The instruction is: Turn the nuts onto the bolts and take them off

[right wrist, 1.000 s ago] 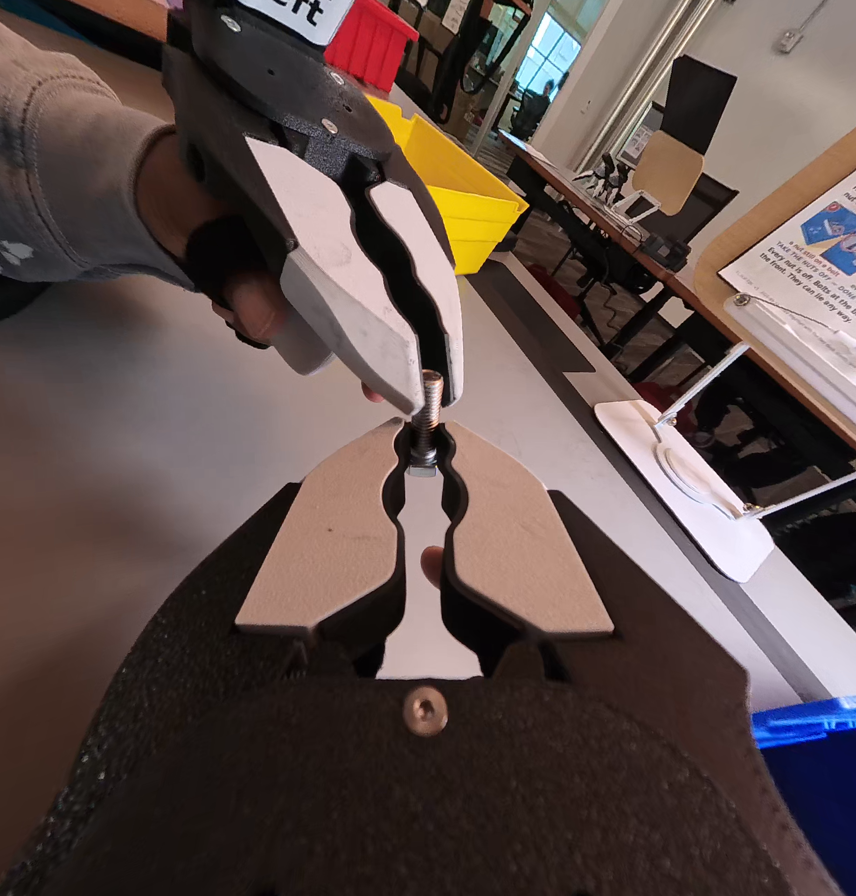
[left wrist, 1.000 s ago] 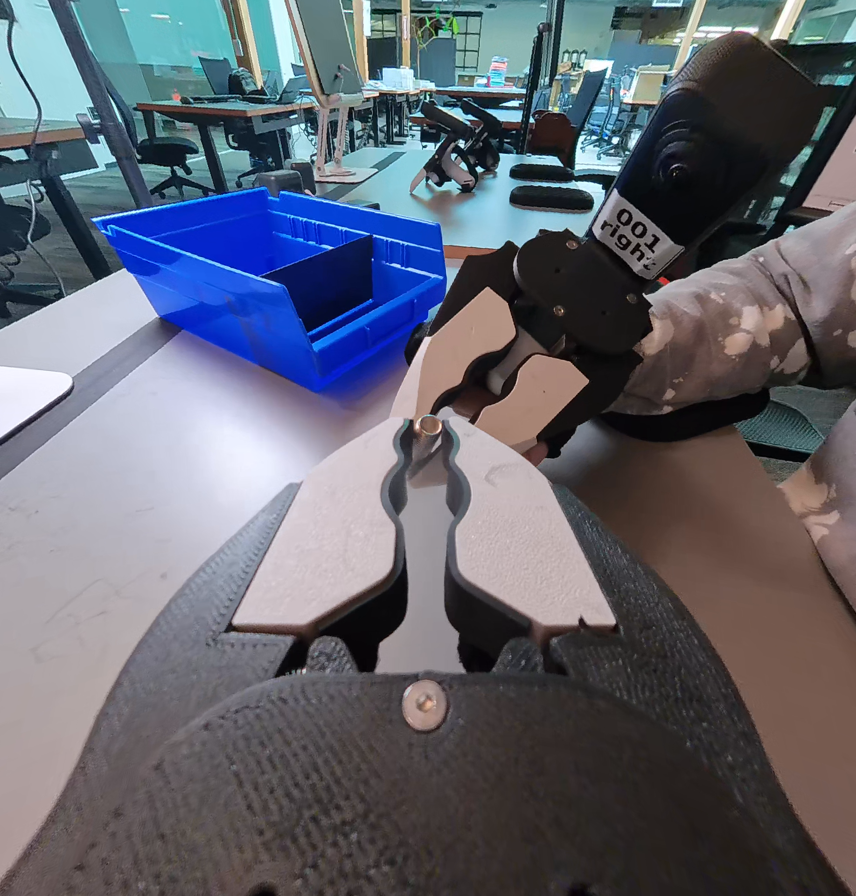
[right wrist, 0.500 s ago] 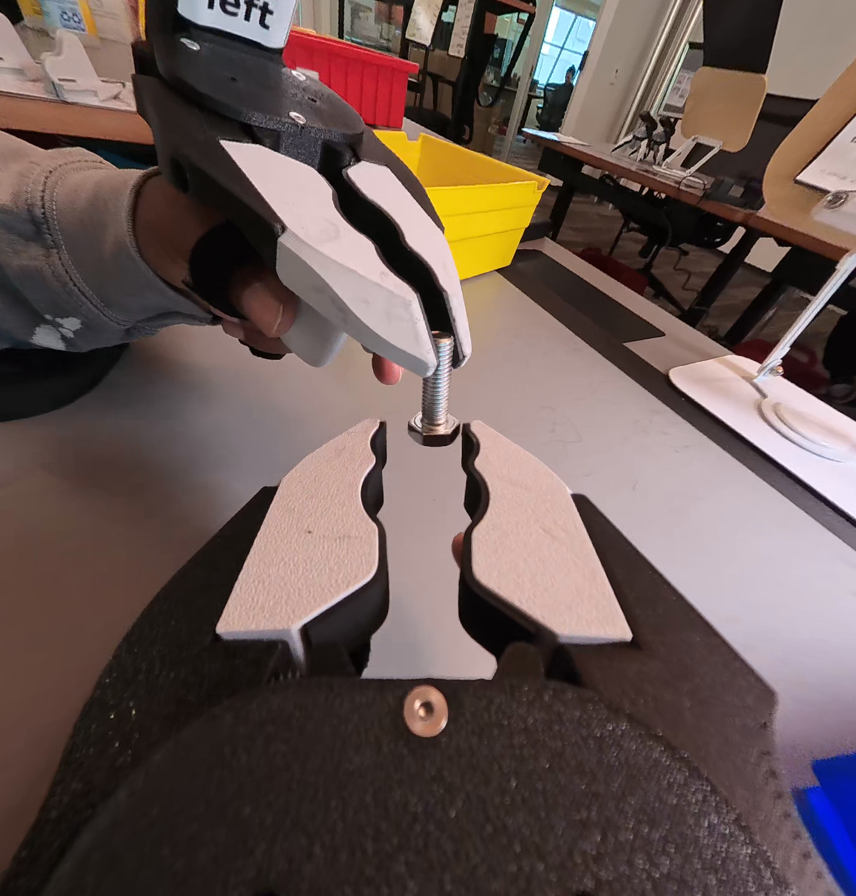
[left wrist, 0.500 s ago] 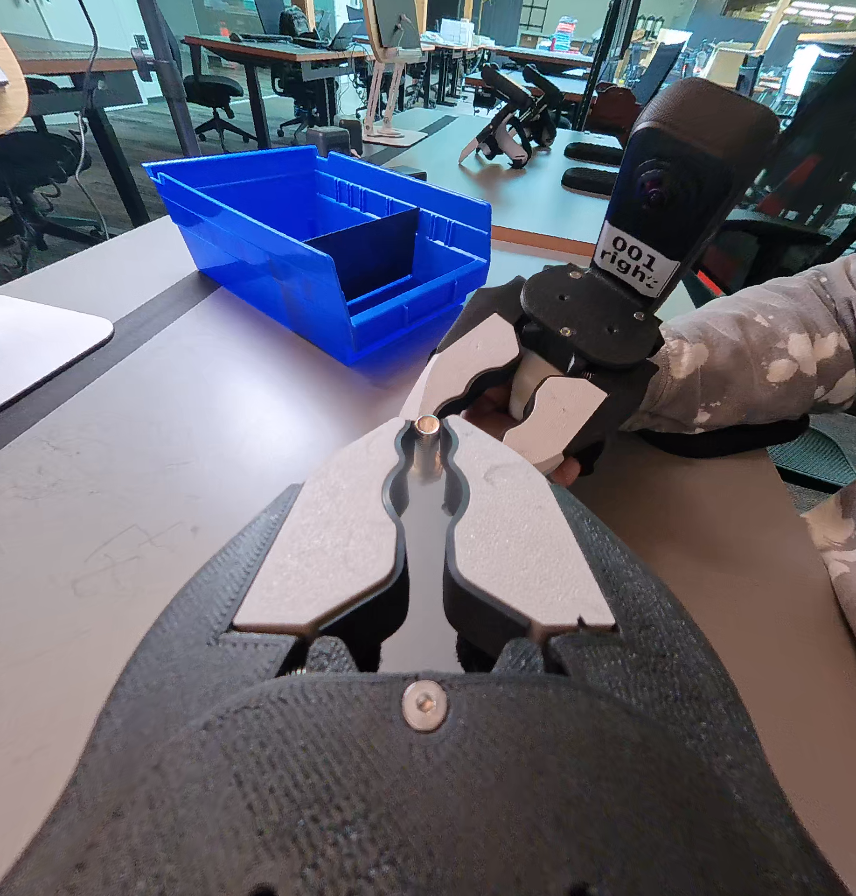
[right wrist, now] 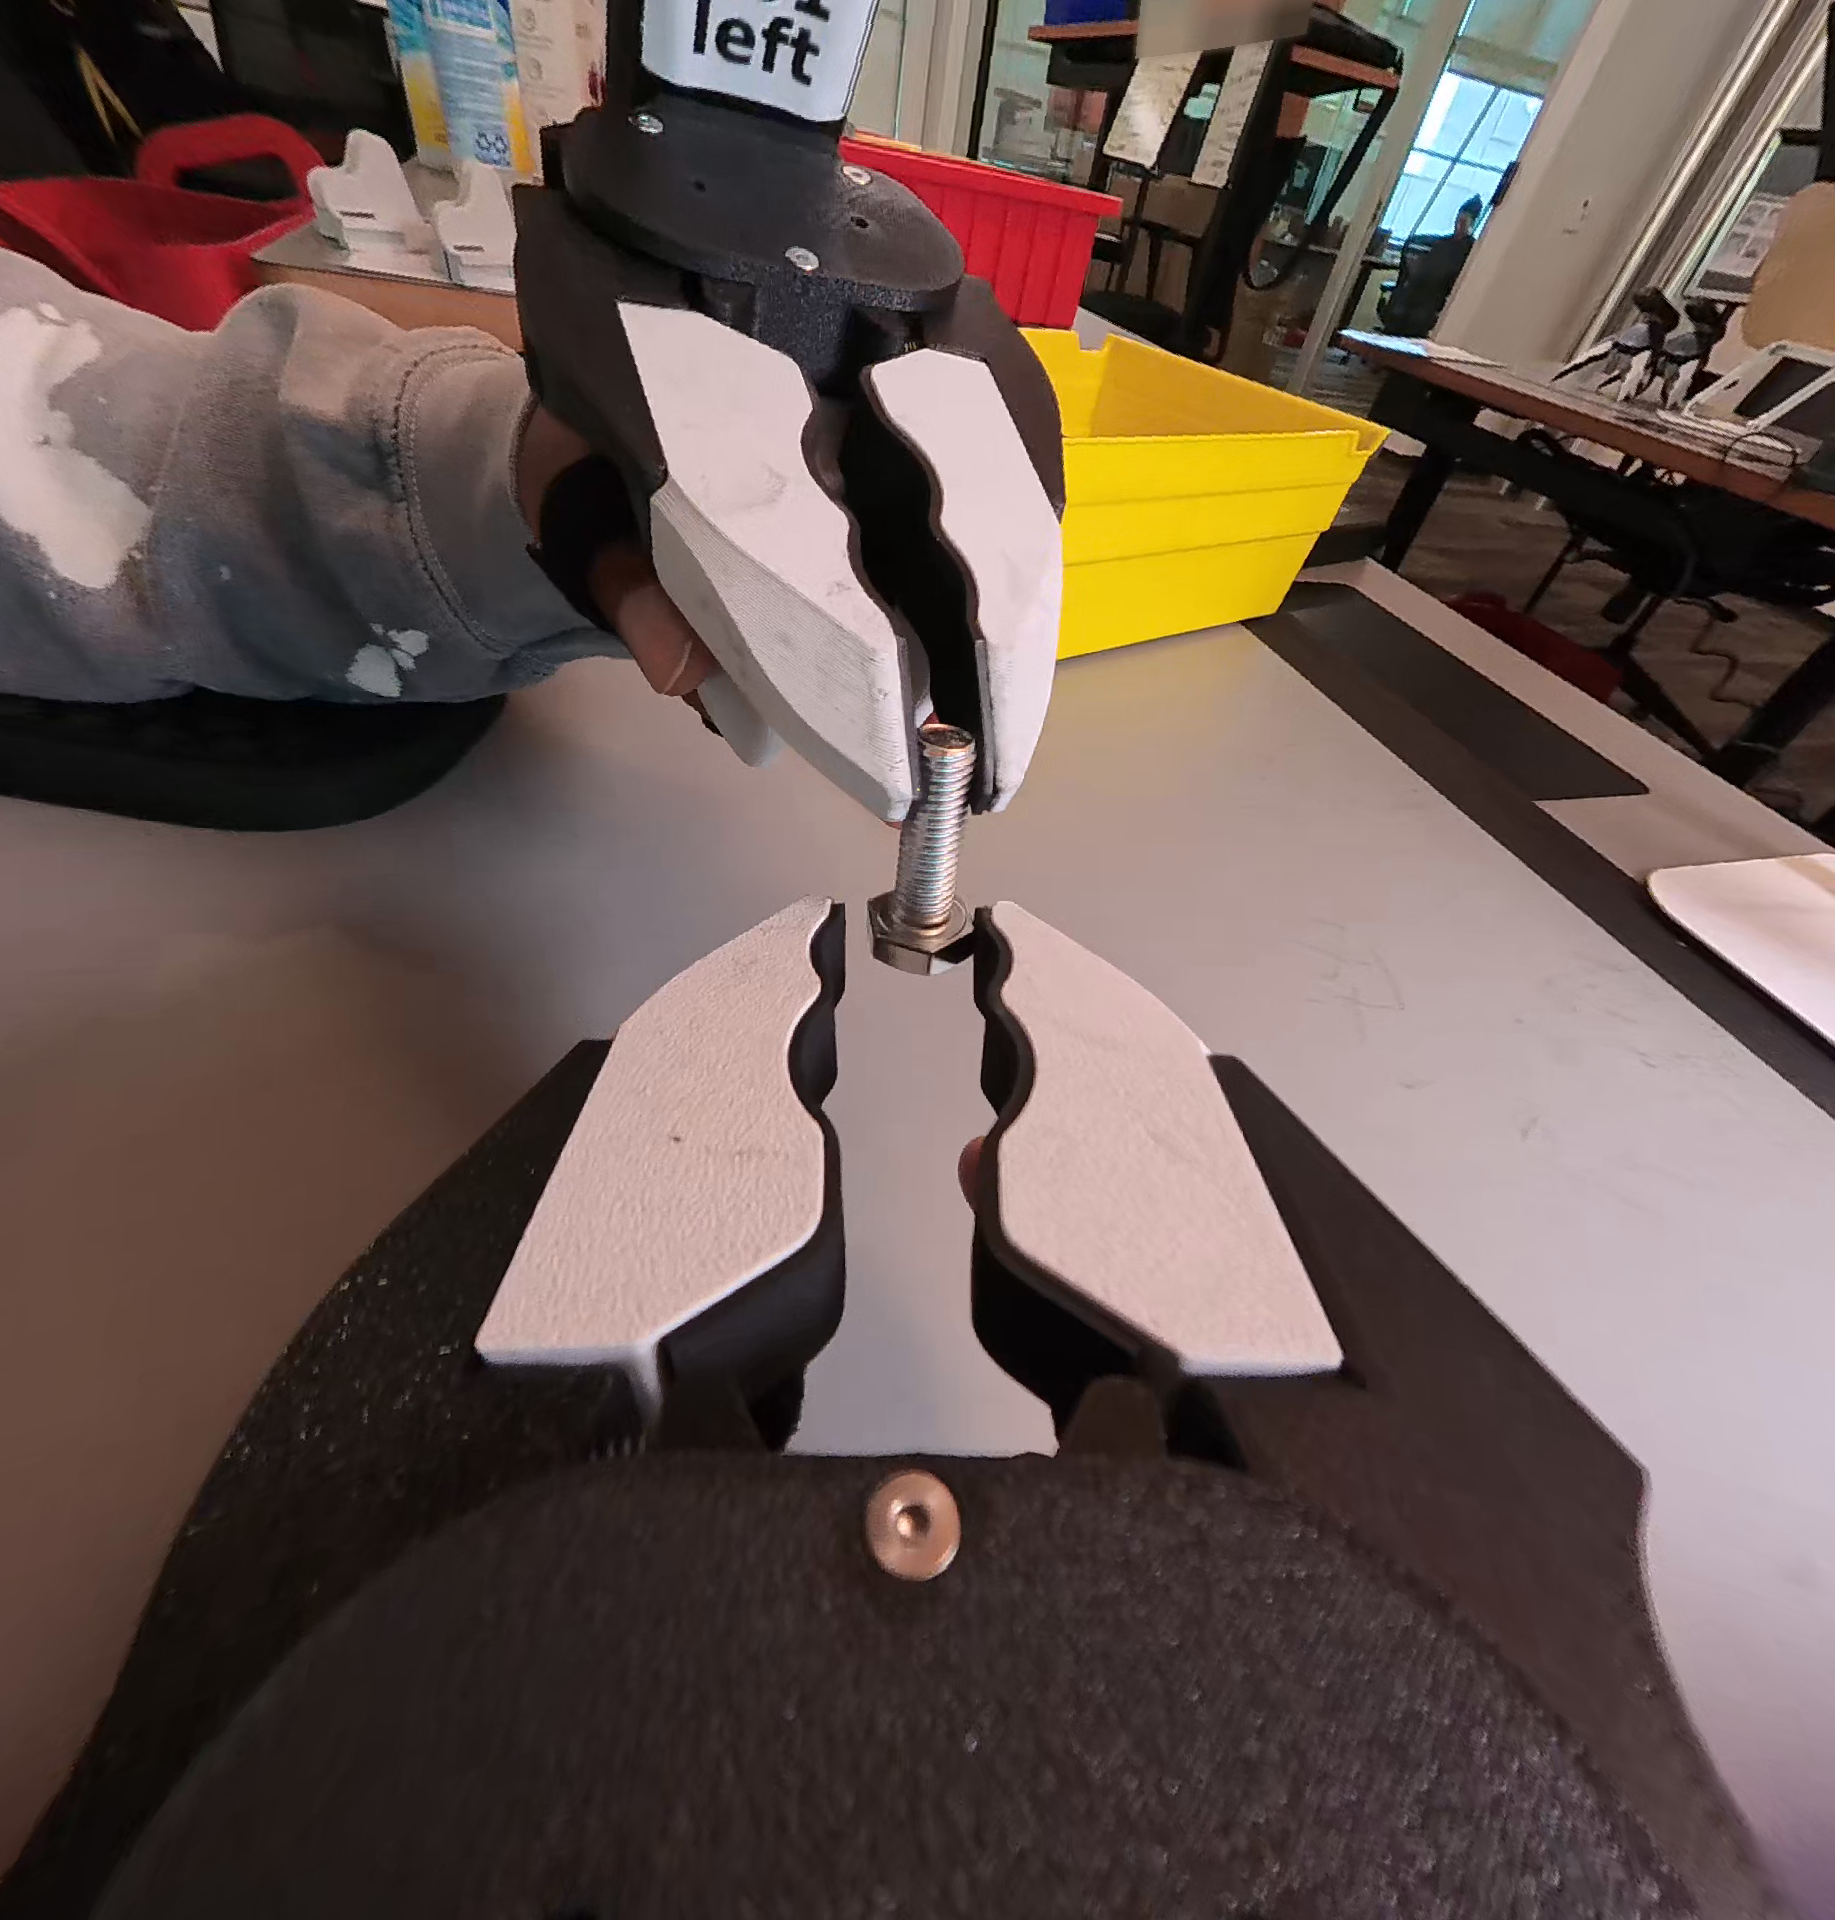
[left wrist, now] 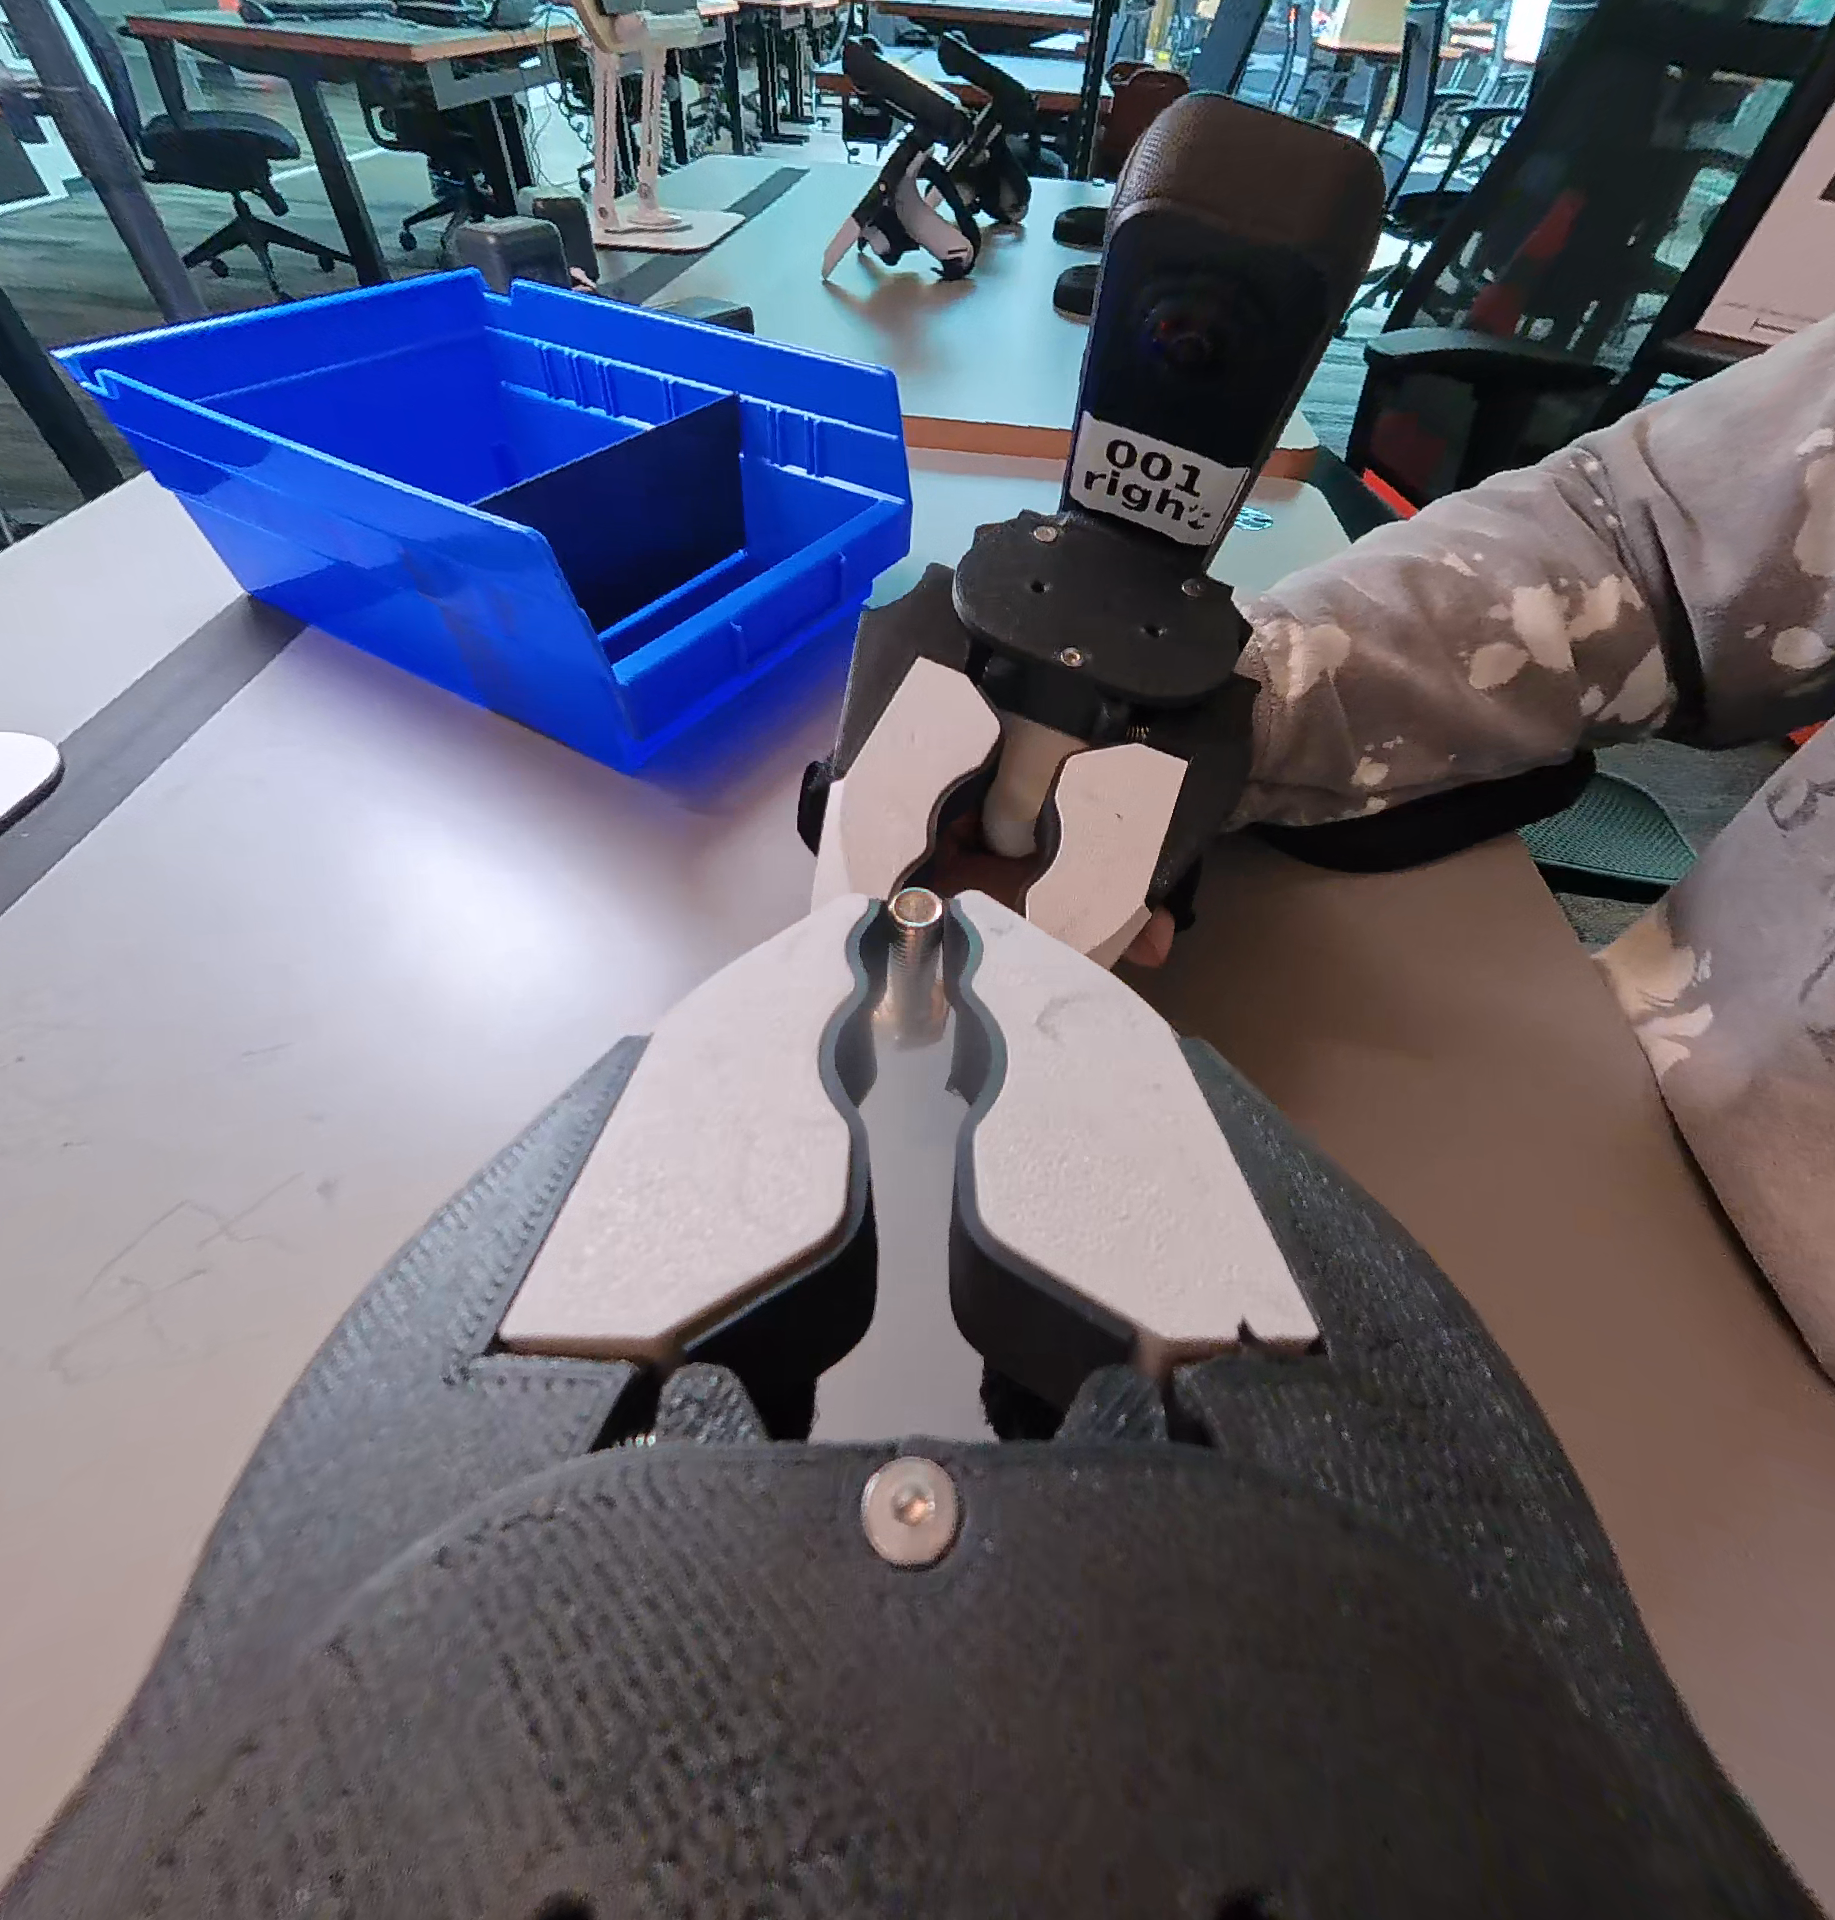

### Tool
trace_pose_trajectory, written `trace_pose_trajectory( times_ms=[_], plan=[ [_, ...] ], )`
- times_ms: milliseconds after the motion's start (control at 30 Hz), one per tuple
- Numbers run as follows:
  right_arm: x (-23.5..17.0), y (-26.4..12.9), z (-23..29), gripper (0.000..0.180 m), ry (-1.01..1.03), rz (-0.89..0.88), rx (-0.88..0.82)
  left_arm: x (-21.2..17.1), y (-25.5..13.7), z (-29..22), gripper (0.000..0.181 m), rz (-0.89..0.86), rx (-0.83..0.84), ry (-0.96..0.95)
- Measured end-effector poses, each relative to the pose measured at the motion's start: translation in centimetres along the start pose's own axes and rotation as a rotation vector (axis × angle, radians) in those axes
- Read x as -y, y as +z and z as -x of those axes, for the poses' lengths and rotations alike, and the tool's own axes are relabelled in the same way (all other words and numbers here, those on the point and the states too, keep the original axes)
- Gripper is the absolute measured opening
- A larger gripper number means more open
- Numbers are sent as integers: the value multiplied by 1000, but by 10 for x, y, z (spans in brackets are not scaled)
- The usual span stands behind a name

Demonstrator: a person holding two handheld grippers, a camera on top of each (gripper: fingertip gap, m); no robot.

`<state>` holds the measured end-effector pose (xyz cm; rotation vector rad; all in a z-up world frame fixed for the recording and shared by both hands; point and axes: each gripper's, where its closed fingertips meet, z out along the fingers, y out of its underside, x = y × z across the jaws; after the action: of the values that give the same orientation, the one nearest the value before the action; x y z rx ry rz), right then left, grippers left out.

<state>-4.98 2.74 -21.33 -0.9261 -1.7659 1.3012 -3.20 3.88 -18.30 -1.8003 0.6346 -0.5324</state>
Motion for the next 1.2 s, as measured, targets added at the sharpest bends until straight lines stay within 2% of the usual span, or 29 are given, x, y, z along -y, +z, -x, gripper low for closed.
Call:
trace_pose_trajectory(
  times_ms=[467,667,767,867,1000,1100,1200],
  plan=[
    [3,-1,2,19,16,-19,18,3,1,-5,10,-9,-20,15],
    [11,-4,1,18,25,-49,26,12,-1,-5,10,-68,-17,22],
    [12,-4,2,18,27,-51,29,18,-5,1,27,-112,9,1],
    [14,-5,2,18,31,-58,29,25,-15,9,31,-149,34,-25],
    [14,-7,-4,18,58,-67,4,37,-53,42,31,-167,215,-31],
    [13,-10,-12,18,95,-75,-31,41,-116,81,30,-145,466,-52],
    [12,-10,-17,18,125,-77,-49,24,-193,121,28,-58,732,-140]
  ],
)
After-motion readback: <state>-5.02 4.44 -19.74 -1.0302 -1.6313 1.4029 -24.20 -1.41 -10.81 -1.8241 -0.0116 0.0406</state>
